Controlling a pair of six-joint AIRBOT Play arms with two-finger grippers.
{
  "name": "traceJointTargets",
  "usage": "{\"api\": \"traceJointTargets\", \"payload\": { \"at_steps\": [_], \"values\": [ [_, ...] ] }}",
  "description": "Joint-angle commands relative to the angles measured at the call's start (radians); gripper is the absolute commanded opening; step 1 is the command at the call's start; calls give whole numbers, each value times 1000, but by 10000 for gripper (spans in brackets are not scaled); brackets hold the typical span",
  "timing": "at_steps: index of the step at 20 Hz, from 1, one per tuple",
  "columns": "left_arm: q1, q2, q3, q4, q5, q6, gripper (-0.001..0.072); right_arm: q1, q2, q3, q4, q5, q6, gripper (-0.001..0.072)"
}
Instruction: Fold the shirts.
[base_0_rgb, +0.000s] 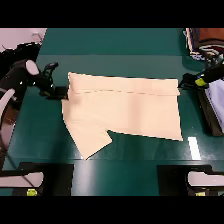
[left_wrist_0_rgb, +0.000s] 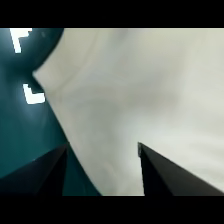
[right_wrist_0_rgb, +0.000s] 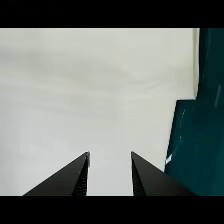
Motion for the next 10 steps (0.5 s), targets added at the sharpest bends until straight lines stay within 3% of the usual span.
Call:
{"api": "traceJointTargets", "payload": {
  "at_steps": [1, 5, 10],
  "values": [
    [1, 210, -276, 10, 6, -30, 504, -11, 98, -3, 7, 55, -4, 314],
    [0, 391, -539, -117, 58, -46, 504, -10, 157, -2, 7, 61, -4, 314],
    [-39, 421, -667, -294, 173, -45, 504, -11, 173, -2, 7, 110, -4, 314]
  ]
}}
